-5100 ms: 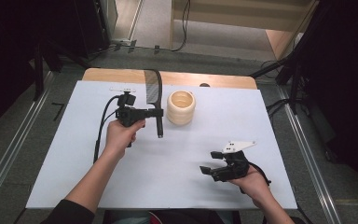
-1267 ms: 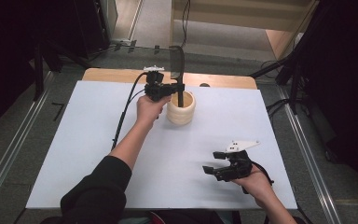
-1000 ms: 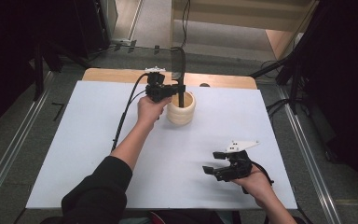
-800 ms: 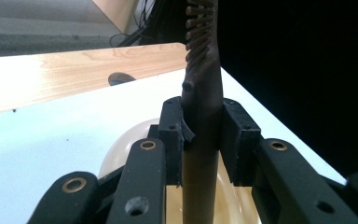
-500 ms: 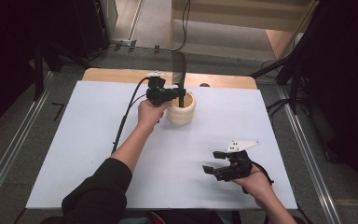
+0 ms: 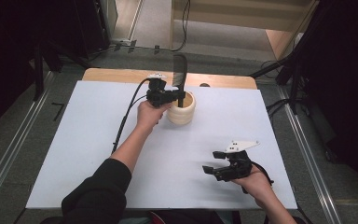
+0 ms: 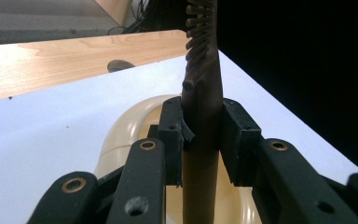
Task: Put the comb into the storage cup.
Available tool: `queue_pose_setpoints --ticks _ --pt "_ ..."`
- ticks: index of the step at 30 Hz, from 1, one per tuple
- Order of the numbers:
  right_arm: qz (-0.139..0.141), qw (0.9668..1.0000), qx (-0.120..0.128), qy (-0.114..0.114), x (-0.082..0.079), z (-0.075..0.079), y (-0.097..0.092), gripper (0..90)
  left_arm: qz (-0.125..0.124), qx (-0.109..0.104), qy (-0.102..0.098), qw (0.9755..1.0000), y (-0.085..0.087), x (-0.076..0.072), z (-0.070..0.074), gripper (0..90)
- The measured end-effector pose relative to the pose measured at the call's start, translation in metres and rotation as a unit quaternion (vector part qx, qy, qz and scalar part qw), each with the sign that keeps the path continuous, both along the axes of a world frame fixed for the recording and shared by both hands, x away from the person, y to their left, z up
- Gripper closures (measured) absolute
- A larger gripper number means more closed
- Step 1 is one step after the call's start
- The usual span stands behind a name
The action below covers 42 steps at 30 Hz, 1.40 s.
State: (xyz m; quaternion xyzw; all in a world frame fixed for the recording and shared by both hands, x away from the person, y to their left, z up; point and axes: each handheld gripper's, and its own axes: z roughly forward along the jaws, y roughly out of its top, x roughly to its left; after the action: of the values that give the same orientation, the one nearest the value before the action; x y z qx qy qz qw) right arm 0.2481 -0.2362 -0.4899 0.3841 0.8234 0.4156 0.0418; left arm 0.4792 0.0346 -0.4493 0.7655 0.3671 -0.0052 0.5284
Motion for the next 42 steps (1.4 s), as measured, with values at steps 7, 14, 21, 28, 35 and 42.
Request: queue_pose_setpoints --ticks 7,14,21,28,35,42 --pt "0.002 1.0 0.001 -0.002 0.0 0.0 0.0 21.9 -0.002 0.016 -0.001 0.9999 -0.001 0.0 -0.002 71.5" --pt "0.004 1.0 0.001 -0.002 0.0 0.0 0.001 21.9 -0.007 0.006 0.0 1.0 0.002 -0.001 0.001 64.8" --pt "0.005 1.0 0.001 -0.001 0.0 0.0 0.001 21.9 -0.011 -0.003 0.008 0.9999 0.008 -0.003 0.01 52.9" --pt "0.006 1.0 0.001 0.0 0.0 0.0 0.002 21.9 -0.016 -0.017 0.019 0.9995 0.02 -0.007 0.024 46.2" --pt "0.004 1.0 0.003 0.002 0.001 -0.001 0.001 21.9 -0.022 -0.026 0.028 0.999 0.035 -0.014 0.031 40.4" --pt "0.005 1.0 0.002 0.007 0.001 -0.002 0.001 21.9 -0.031 -0.018 0.028 0.9989 0.052 -0.026 0.034 39.1"
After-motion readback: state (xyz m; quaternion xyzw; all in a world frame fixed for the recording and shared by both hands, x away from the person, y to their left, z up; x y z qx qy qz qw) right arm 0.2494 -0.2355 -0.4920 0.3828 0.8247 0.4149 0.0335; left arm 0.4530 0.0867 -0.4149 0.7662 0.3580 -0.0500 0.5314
